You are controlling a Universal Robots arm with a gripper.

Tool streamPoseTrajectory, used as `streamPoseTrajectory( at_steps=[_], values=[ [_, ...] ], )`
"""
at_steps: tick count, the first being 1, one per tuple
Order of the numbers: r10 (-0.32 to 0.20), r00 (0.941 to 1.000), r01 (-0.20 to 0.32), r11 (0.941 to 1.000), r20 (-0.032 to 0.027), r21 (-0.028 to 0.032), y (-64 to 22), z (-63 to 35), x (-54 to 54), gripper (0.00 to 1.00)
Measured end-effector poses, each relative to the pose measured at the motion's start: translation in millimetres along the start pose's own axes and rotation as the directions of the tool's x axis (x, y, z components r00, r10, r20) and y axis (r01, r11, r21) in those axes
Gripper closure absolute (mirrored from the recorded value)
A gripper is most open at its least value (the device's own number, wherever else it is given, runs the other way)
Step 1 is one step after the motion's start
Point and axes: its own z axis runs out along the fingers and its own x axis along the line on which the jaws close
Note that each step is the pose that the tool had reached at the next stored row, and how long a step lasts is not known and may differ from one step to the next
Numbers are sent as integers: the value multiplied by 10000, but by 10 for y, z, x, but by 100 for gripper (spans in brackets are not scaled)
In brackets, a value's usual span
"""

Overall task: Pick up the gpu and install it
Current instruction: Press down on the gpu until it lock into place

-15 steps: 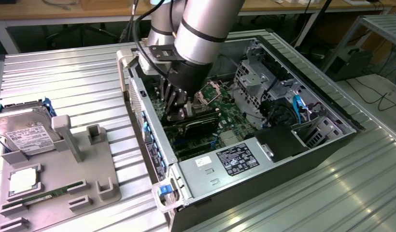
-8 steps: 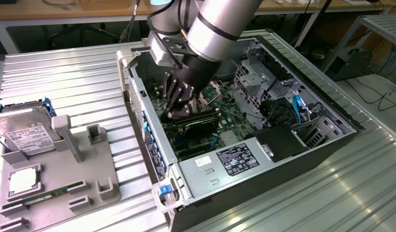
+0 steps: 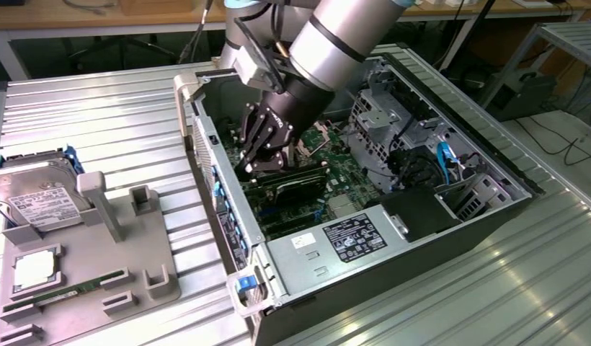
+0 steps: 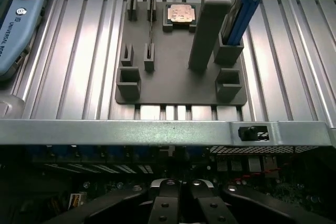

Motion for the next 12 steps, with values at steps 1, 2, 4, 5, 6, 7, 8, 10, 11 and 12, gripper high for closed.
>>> streamPoseTrajectory(
  at_steps=[1,2,4,5,6,7,8,10,11,12],
  values=[
    [-2,10000,2,10000,-1,-34,-6,3,1,89],
    [-2,10000,2,10000,0,-56,-10,5,3,89],
    [-1,10000,1,9999,2,-126,-44,15,10,89],
    [0,10000,0,9999,2,-159,-78,15,14,89],
    [0,10000,0,9998,5,-177,-109,11,17,89],
    [-2,10000,2,9998,7,-197,-156,5,20,89],
    [-1,10000,2,9998,3,-206,-178,0,21,89],
    [1,10000,-1,9998,0,-217,-201,-4,22,89],
    [2,10000,-2,9997,0,-231,-211,-10,22,89],
    [-4,10000,4,9996,10,-275,-217,-12,22,89]
  ],
)
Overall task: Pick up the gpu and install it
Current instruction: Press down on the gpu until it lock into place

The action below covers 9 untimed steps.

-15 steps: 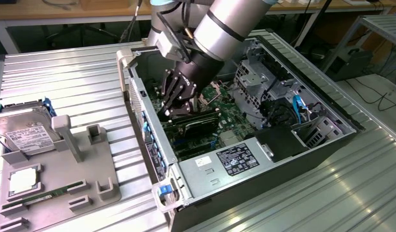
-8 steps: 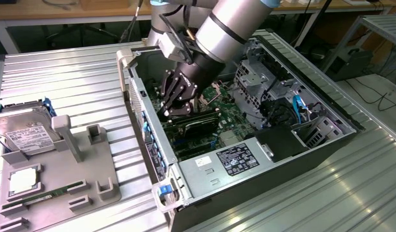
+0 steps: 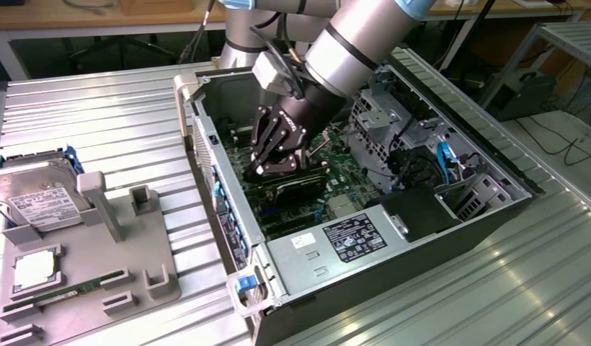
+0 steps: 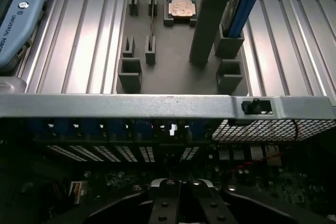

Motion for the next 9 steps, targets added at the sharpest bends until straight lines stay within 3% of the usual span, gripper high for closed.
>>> streamPoseTrajectory(
  at_steps=[2,6,7,9],
  values=[
    [-7,10000,7,9996,13,-274,-12,-6,1,89],
    [-4,10000,6,9952,19,-980,-13,-7,2,89],
    [-3,10000,6,9938,20,-1115,-14,-6,3,89],
    [-2,10000,4,9920,19,-1263,-19,3,14,89]
  ],
)
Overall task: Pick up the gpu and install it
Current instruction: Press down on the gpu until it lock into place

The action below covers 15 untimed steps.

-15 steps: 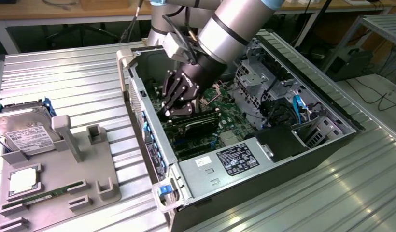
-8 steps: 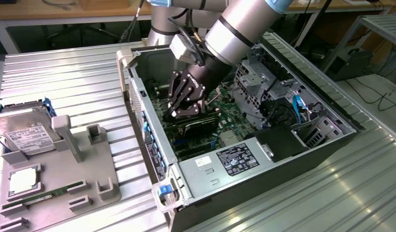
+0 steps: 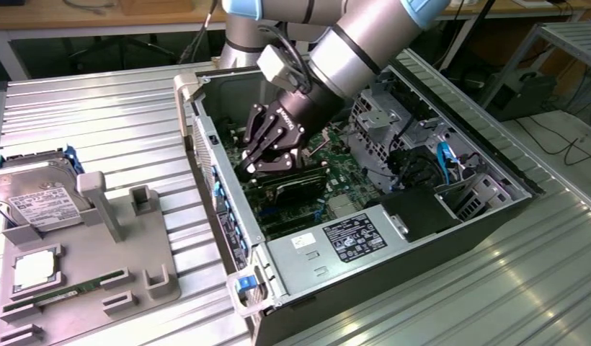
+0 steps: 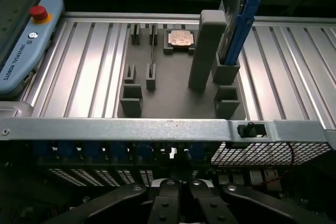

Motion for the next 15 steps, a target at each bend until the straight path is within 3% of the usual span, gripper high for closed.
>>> streamPoseTrajectory(
  at_steps=[8,15],
  values=[
    [-1,10000,1,9996,3,-283,-95,56,24,89],
    [-1,10000,1,9996,5,-274,-175,-3,22,89]
  ],
)
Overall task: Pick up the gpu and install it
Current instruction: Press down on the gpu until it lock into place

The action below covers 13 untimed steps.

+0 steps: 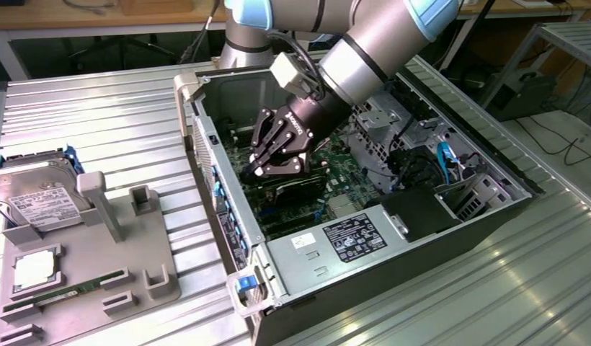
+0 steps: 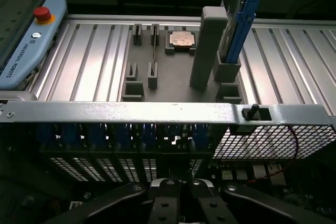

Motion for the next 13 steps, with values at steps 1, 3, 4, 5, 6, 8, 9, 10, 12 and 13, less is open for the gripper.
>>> streamPoseTrajectory(
  at_steps=[1,3,4,5,6,8,9,10,12,13],
  values=[
    [1,10000,-1,10000,-2,82,1,0,0,89],
    [-1,10000,1,9991,-5,414,2,1,-6,89],
    [-1,10000,2,9983,-5,578,3,2,-11,89],
    [1,10000,0,9973,-9,728,4,3,-17,89],
    [2,10000,-1,9970,-11,773,8,5,-20,89],
    [1,10000,-1,9970,-11,776,16,10,-20,89],
    [2,10000,-1,9970,-12,774,21,13,-20,89],
    [3,10000,-2,9971,-13,765,24,15,-20,89],
    [1,10000,0,9973,-11,728,26,19,-20,89],
    [1,10000,0,9977,-10,674,26,19,-20,89]
  ],
)
